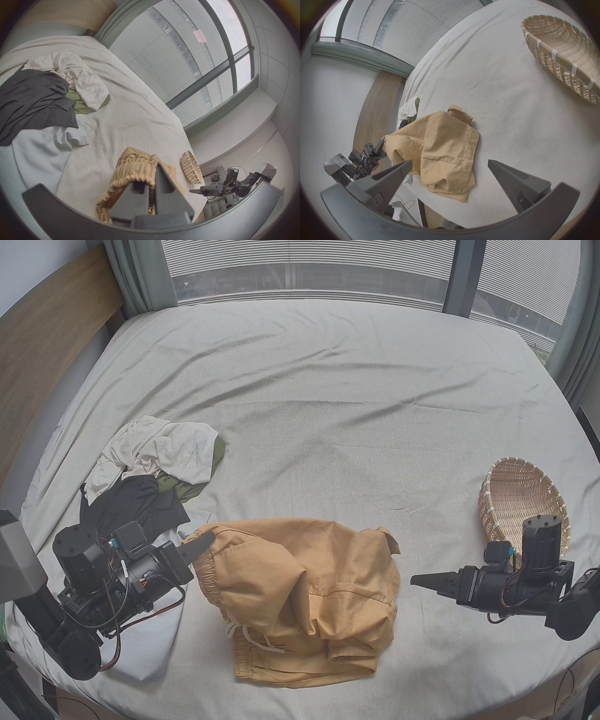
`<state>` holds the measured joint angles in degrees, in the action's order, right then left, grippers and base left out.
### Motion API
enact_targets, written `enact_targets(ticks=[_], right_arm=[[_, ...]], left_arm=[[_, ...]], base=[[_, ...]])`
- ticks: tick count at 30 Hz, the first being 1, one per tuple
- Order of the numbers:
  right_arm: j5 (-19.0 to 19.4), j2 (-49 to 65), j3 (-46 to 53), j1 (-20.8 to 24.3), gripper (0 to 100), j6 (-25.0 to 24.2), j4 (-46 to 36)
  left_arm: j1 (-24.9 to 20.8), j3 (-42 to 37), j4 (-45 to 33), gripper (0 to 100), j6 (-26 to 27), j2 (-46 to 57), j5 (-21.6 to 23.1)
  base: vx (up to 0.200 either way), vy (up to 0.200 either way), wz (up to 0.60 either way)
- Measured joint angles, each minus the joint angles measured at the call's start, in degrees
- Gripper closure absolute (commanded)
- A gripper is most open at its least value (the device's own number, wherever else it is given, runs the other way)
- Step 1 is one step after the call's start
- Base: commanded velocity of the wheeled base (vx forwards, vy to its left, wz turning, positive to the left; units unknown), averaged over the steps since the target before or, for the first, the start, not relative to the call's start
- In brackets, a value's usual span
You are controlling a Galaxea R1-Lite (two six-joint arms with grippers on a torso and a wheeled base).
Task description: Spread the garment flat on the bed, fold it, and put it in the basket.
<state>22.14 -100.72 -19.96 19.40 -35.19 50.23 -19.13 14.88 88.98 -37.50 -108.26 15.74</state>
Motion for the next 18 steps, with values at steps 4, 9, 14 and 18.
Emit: enact_targets(ticks=[4, 9, 14, 18], right_arm=[[0.0, -3.5, 0.6, 1.3, 0, -1.7, 3.1], [-0.1, -7.4, 0.8, 2.6, 0, -2.7, 6.9], [-0.2, -11.8, 0.9, 3.6, 0, -3.6, 10.6], [-0.3, -15.1, 0.9, 4.4, 0, -5.2, 15.9]], left_arm=[[0.6, 0.1, 0.0, 100, 0.0, 0.0, 0.4], [1.2, 0.1, 0.0, 100, 0.0, 0.0, 1.0], [1.7, 0.1, 0.0, 100, 0.1, 0.0, 1.2], [2.0, 0.1, 0.0, 100, 0.1, 0.0, 1.3]], base=[[0.000, 0.000, 0.00], [0.000, 0.000, 0.00], [0.000, 0.000, 0.00], [0.000, 0.000, 0.00]])
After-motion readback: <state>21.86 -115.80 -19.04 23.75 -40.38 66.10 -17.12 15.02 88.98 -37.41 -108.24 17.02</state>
